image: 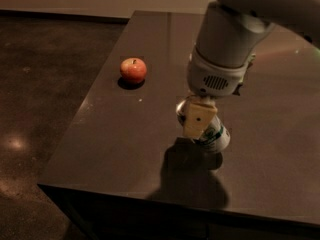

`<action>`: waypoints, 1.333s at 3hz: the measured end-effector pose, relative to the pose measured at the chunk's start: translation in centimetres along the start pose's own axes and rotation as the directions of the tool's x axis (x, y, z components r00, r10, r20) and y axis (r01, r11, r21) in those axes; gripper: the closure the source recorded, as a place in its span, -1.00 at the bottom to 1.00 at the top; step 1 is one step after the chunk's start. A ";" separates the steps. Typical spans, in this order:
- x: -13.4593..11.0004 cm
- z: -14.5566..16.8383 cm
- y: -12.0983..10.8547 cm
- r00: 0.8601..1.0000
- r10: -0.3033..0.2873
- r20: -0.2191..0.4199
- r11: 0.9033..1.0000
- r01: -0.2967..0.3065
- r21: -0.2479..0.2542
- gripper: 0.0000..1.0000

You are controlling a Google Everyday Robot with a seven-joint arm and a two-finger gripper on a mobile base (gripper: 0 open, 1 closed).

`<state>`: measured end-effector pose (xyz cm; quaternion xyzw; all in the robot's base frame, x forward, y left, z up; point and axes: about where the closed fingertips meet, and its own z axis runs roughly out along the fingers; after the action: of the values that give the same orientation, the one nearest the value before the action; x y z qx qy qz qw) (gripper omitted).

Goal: Knock 7up can over

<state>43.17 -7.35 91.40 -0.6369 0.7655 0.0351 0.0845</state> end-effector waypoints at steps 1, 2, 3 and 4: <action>0.3 1.3 -1.4 0.994 -0.026 -0.111 1.000 0.026 -0.003 0.66; 0.4 2.7 -2.2 0.988 -0.042 -0.151 0.999 0.041 -0.009 0.19; 0.4 3.9 -2.7 0.983 -0.056 -0.177 0.998 0.054 -0.017 -0.30; 0.4 4.6 -2.8 0.980 -0.063 -0.186 0.998 0.060 -0.020 -0.76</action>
Offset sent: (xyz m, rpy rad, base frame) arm 0.0284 -0.0096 -0.0443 -0.2192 0.0741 0.0522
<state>46.29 -7.50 87.00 -0.6614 0.7497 -0.0221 0.0088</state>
